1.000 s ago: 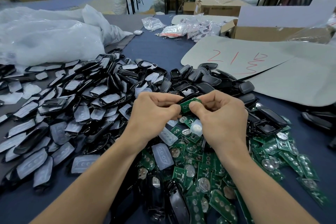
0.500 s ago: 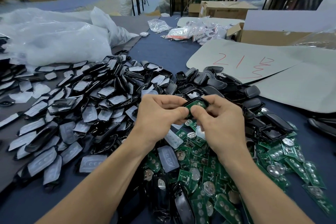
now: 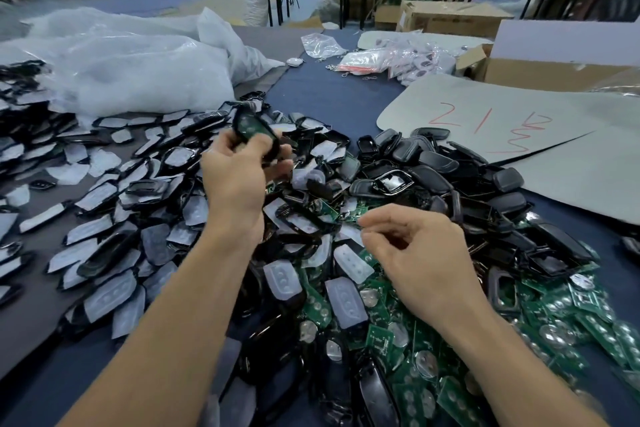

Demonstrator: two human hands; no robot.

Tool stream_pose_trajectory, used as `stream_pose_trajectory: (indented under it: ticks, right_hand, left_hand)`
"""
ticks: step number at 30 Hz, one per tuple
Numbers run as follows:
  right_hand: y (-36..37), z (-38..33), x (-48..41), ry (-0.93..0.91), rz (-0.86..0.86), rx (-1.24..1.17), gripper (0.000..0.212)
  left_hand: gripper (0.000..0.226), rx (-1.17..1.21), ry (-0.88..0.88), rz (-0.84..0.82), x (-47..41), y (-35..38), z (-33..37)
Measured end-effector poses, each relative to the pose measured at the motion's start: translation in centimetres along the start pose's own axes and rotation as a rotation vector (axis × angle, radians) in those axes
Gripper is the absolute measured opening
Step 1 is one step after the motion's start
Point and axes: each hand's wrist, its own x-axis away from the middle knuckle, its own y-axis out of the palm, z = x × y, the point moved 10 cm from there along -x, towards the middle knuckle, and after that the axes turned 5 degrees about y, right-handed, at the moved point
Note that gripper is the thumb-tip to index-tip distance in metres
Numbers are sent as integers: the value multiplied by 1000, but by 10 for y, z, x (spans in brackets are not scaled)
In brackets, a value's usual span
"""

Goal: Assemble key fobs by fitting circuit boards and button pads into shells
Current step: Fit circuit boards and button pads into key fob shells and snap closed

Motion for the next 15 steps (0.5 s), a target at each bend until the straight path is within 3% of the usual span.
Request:
stream_pose_trajectory:
  ticks: [6,15]
  right_hand:
    - [33,-45,-12,-111,-126,143,24]
    - [124,-88,-24,-363,-424,617,35]
  left_hand:
    - [17,74,-48,65,-15,-16,-6]
    - [15,218,-93,145,-30,-37,-4]
